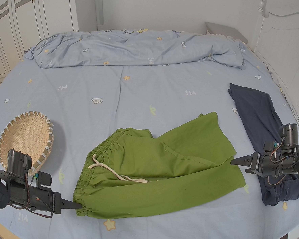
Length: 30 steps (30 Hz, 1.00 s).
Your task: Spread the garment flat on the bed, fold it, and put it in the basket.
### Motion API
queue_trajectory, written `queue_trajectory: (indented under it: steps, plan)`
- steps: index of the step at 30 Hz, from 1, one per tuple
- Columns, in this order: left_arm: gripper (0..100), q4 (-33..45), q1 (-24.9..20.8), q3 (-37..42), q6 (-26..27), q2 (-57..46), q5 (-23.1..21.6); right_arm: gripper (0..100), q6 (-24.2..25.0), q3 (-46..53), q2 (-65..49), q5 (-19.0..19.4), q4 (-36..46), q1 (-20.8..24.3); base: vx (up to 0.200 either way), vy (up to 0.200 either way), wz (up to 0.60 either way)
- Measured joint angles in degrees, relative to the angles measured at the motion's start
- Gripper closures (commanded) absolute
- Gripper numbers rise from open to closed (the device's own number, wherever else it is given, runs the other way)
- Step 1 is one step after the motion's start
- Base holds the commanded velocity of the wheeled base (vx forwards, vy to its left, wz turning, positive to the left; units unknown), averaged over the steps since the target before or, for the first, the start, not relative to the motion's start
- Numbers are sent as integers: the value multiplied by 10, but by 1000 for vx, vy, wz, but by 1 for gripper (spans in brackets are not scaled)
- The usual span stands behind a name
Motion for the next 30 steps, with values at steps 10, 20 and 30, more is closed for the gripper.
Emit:
queue_trajectory:
  steps: [10, 20, 30]
  plan:
    - [100, 1, 6, -11, 0, -2, 0, 0, -49, 14, 52, 69, -2, -47, 0, 0, 0]
    - [100, 1, 9, -15, 1, -2, 0, 0, -51, 7, 84, 115, -26, -57, 0, 0, 0]
    - [100, 1, 10, -15, 1, -2, 0, 0, -52, 11, 97, 135, -27, -52, 0, 0, 0]
